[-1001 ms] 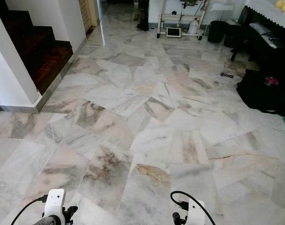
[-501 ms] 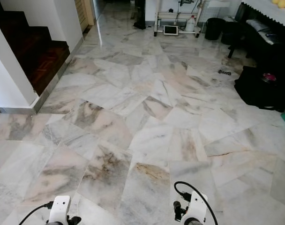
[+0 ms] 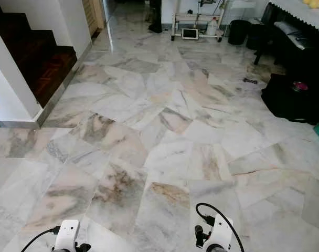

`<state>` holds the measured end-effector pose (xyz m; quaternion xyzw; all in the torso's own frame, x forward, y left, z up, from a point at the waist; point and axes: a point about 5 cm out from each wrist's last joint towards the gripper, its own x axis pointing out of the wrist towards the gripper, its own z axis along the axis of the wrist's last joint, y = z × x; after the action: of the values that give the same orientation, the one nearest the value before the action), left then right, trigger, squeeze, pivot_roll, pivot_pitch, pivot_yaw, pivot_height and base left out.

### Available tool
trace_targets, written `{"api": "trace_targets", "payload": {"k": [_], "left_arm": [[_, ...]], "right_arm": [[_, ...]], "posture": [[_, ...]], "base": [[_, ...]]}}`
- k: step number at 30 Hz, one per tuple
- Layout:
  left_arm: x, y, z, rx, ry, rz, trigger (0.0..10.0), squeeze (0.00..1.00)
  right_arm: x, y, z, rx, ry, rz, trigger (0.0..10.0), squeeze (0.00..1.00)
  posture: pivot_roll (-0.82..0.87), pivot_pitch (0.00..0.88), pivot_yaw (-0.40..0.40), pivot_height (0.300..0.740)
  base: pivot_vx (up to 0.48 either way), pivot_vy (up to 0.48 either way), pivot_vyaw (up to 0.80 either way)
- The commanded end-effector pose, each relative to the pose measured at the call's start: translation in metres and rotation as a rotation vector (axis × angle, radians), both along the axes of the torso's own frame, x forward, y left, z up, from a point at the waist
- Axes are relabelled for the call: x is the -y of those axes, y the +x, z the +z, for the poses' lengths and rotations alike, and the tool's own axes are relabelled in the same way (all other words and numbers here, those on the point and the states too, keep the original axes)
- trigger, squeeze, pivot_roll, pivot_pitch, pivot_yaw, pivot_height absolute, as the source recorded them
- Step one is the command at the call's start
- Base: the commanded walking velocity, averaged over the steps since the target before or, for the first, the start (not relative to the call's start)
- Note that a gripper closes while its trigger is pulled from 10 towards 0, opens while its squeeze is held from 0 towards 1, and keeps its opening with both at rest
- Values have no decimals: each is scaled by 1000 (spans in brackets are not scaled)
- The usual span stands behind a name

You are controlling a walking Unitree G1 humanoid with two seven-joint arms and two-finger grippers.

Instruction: Move the pillow to the sofa from floor

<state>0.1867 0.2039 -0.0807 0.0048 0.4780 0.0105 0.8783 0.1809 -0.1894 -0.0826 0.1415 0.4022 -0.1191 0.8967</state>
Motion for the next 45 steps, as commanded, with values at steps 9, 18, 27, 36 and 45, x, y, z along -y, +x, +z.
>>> {"api": "trace_targets", "payload": {"k": [9,18,27,36,45], "left_arm": [[-2,-1,0,-11,4,-1,10000,0],[-1,-1,0,-5,-5,6,10000,0],[-1,-1,0,-5,-4,7,10000,0],[-1,-1,0,-6,-3,8,10000,0],[-1,-1,0,-6,-4,10,10000,0]], "right_arm": [[3,-1,0,4,-2,-9,10000,0],[2,-1,0,3,-3,-6,10000,0],[2,0,0,4,-3,-6,10000,0],[2,-1,0,1,-3,-4,10000,0],[2,-1,0,2,-4,-4,10000,0]], "posture": [[-99,0,-18,740],[-98,0,-18,740],[-98,0,-18,740],[-98,0,-19,740],[-98,0,-20,740]], "base": [[0,0,0],[-180,0,0],[-319,0,0],[-339,0,0],[-341,0,0]]}}
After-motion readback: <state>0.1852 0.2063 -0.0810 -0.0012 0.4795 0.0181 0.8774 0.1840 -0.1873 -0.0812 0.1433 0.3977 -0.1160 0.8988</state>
